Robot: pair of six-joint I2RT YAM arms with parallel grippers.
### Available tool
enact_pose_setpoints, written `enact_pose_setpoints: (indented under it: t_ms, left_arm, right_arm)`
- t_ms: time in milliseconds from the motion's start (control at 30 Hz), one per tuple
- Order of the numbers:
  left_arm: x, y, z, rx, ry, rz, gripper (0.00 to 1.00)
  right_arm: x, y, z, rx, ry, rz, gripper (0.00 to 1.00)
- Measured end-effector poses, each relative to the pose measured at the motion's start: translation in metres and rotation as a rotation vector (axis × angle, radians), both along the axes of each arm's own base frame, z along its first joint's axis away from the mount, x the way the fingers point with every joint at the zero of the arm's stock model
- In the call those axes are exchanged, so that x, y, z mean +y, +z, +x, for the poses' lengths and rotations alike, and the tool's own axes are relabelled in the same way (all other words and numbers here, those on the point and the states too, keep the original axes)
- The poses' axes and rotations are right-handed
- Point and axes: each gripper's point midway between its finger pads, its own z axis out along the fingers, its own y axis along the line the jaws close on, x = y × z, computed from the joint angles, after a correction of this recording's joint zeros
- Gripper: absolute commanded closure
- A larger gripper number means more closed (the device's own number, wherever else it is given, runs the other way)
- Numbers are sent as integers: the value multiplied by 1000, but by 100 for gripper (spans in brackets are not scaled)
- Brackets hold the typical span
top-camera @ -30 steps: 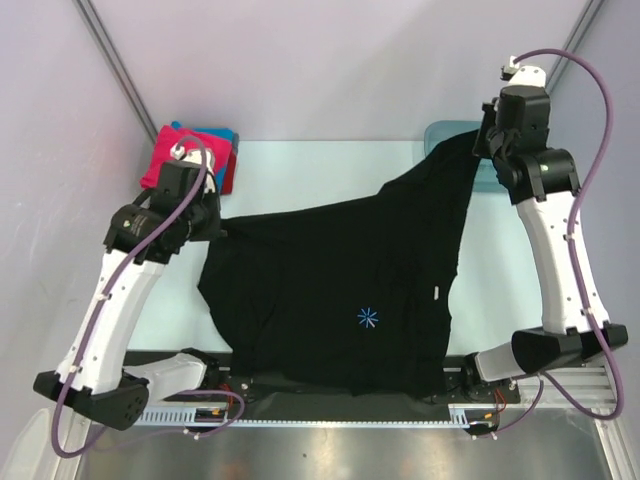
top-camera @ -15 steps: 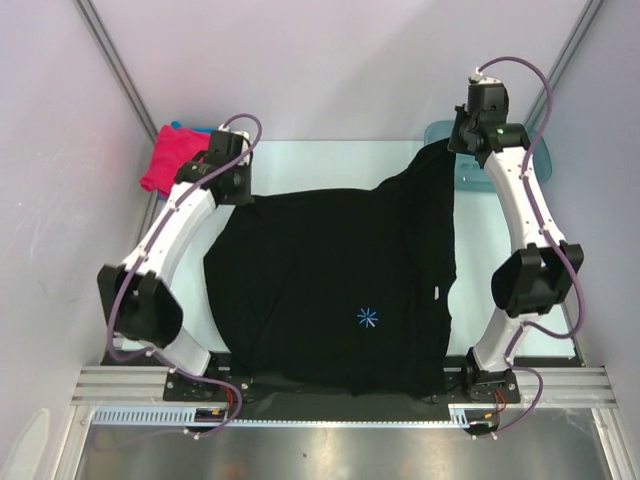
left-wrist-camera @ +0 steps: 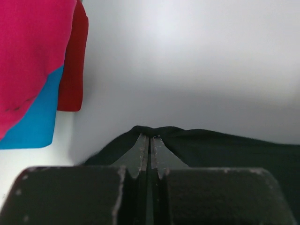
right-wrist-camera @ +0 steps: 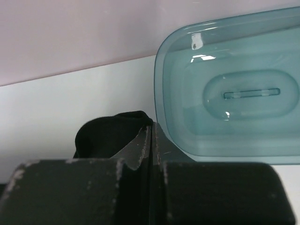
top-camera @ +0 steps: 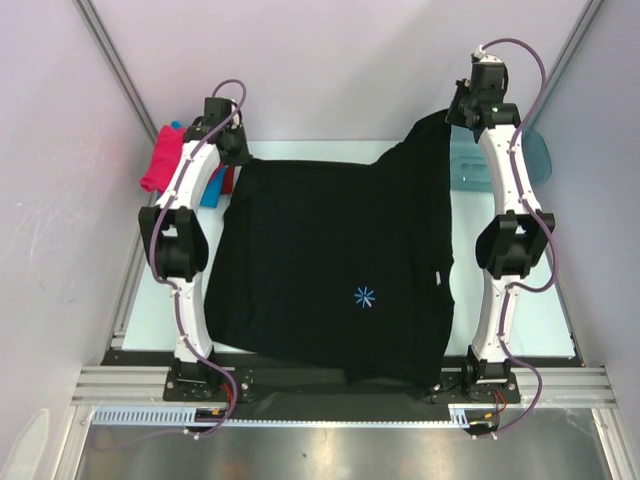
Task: Fold and stack the t-shirts
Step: Flatten the tshirt out, then fold the tshirt
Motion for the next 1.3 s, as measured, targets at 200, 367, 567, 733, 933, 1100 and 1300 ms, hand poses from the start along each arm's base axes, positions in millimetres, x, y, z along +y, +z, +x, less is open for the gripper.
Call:
enact_pose_setpoints:
  t_ms: [200,367,567,733,933,1100,1300]
  left_arm:
    - [0,-22,-7,49,-13,-50,100]
    - [-4,-52,-59,187,-40,-58,100]
    - [-5,-40,-122,253,-63,-51,100]
    - [-5,-20,-151,234,-74,-49,98]
    - [-5,-39,-179,337,-96,-47,61]
    - [-7,-53,-198,412,-106,-59,49]
    - [-8,-46,-194,398,-107,-59,45]
  right_arm:
    - [11,-28,-6,68,66,43,100]
    - [36,-66,-59,220,135,74,100]
    - [70,-69,-151,343,207,83,100]
    - [79,-51,-212,371,208,93,100]
    - [70,-72,-260,495,107,74,58]
    - [59,-89,-272,575,20,42,35]
    - [57,-74,-248,518,-26,44,33]
